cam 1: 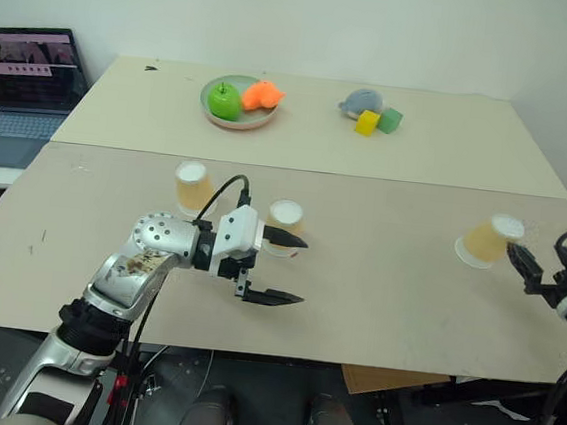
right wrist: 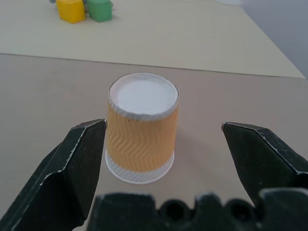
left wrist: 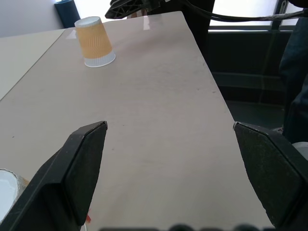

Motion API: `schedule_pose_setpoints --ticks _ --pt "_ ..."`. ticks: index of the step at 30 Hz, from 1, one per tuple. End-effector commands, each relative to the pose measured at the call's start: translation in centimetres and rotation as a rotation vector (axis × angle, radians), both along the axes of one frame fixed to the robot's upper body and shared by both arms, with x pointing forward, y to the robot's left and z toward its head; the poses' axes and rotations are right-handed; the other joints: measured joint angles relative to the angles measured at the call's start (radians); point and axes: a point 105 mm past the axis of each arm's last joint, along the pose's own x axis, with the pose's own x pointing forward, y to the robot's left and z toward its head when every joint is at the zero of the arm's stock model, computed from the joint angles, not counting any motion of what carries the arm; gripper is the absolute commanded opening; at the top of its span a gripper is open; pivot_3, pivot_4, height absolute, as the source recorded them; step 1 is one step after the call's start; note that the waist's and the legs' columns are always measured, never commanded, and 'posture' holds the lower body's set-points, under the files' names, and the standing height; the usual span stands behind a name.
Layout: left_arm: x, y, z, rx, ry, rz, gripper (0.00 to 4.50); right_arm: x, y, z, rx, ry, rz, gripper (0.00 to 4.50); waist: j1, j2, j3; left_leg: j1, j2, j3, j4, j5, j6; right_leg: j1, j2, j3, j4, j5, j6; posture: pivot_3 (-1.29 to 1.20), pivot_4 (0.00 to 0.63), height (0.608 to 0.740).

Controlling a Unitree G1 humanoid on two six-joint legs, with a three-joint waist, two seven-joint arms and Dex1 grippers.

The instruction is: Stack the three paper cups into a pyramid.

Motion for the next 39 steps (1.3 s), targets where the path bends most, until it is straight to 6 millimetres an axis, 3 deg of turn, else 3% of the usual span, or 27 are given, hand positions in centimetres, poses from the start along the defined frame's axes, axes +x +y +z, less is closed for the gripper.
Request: schedule_pose_setpoints --ticks 1,13,22,39 --pt "-0.1 0.1 1.1 -0.021 -0.038 0.003 4.48 0.8 0.3 0.8 -0.007 -0.042 0.013 4.47 0.0 0.0 0.0 0.0 0.0 0.0 0.0 0.0 0.0 0.0 0.0 0.0 0.0 0.0 0.0 0.0 0.15 0.678" --pt "0.2 -0.5 2.6 -0.171 0.062 0.073 4.48 1.9 0.2 0.7 0.001 -0.053 0.015 4.47 0.002 0.0 0.0 -0.001 0.0 0.0 0.0 0.0 0.0 0.0 0.0 0.0 0.0 0.0 0.0 0.0 0.15 0.678" --pt "0.2 -1.6 2.6 -0.201 0.068 0.067 4.48 2.7 -0.2 1.1 -0.002 -0.071 0.009 4.47 0.0 0.0 0.0 -0.001 0.0 0.0 0.001 0.0 0.0 0.0 0.0 0.0 0.0 0.0 0.0 0.0 0.15 0.678" --pt "0.6 -0.8 2.8 -0.22 0.046 0.124 4.48 4.6 -0.7 0.4 0.037 -0.081 0.008 4.47 0.0 0.0 0.0 -0.001 0.0 0.0 0.001 0.0 0.0 0.0 0.0 0.0 0.0 0.0 0.0 0.0 0.15 0.678"
